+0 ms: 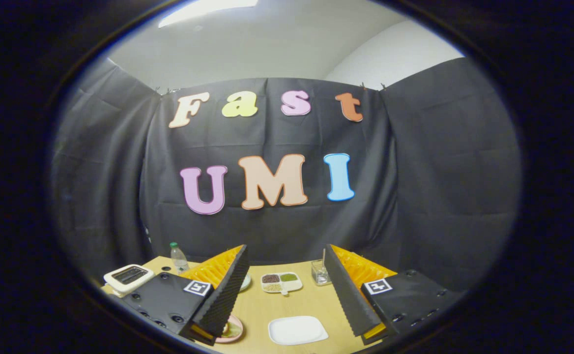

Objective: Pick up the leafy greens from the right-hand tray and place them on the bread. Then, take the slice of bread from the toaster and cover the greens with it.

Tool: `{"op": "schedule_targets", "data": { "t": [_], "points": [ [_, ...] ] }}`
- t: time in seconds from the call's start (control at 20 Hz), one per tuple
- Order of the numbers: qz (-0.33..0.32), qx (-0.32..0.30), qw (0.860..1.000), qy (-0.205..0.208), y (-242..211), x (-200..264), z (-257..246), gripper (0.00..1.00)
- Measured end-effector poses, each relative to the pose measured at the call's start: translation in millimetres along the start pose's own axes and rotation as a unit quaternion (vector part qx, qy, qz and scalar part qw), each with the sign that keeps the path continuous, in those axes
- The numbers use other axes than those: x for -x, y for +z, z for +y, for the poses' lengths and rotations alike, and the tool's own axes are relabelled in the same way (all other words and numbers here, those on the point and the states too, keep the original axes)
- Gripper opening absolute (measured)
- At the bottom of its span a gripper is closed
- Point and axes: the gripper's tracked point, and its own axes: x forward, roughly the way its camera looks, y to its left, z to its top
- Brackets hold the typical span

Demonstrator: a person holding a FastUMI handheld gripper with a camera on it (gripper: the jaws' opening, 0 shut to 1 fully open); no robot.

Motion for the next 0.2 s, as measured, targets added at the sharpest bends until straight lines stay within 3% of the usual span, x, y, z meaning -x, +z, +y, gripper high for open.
{"op": "schedule_targets", "data": {
  "t": [0.2],
  "points": [
    [-0.002, 0.009, 1.0, 0.0, 2.8, -2.0, -0.6, 0.96]
  ]
}}
